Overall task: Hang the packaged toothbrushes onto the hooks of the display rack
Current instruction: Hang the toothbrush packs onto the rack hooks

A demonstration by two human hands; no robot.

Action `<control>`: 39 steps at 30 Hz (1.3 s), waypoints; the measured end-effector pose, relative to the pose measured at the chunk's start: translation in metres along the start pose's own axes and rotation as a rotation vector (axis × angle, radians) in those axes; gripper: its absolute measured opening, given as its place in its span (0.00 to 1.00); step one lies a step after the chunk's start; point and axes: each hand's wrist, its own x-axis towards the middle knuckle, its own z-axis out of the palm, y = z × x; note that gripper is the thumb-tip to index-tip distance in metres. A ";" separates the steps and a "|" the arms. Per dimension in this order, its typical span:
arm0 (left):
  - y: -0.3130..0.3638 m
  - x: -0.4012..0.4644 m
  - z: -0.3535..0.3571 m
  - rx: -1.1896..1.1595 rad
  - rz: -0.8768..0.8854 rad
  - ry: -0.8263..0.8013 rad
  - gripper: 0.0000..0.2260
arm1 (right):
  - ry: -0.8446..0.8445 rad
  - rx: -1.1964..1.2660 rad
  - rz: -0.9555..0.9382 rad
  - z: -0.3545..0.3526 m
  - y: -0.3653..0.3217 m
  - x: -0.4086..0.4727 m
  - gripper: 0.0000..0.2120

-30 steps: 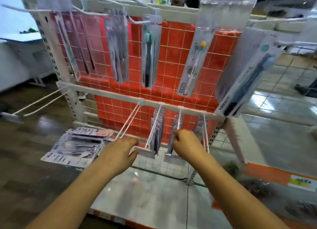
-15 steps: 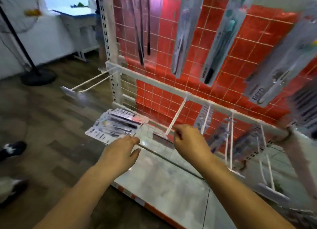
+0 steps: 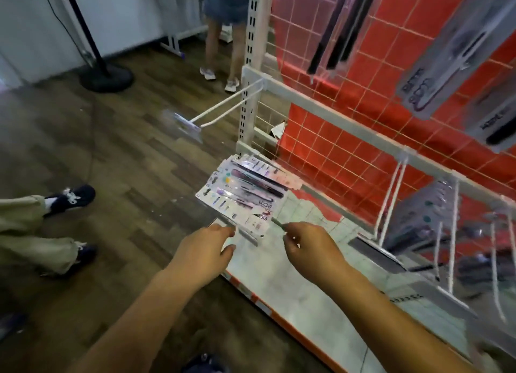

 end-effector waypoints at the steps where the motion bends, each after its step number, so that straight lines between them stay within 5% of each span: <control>1: -0.009 0.006 0.001 -0.005 -0.008 -0.002 0.17 | -0.025 0.019 0.020 0.007 -0.002 0.007 0.17; 8: -0.074 0.051 0.017 0.058 -0.096 -0.054 0.16 | -0.130 0.010 0.104 0.065 -0.010 0.061 0.17; 14: -0.104 0.090 0.035 0.253 0.014 0.013 0.13 | -0.151 -0.180 0.053 0.114 -0.007 0.111 0.19; 23: -0.128 0.146 0.068 0.330 0.104 -0.118 0.19 | -0.056 -0.254 0.024 0.163 -0.001 0.166 0.22; 39: -0.163 0.148 0.102 0.270 0.111 -0.238 0.15 | -0.053 -0.334 0.031 0.197 0.010 0.213 0.25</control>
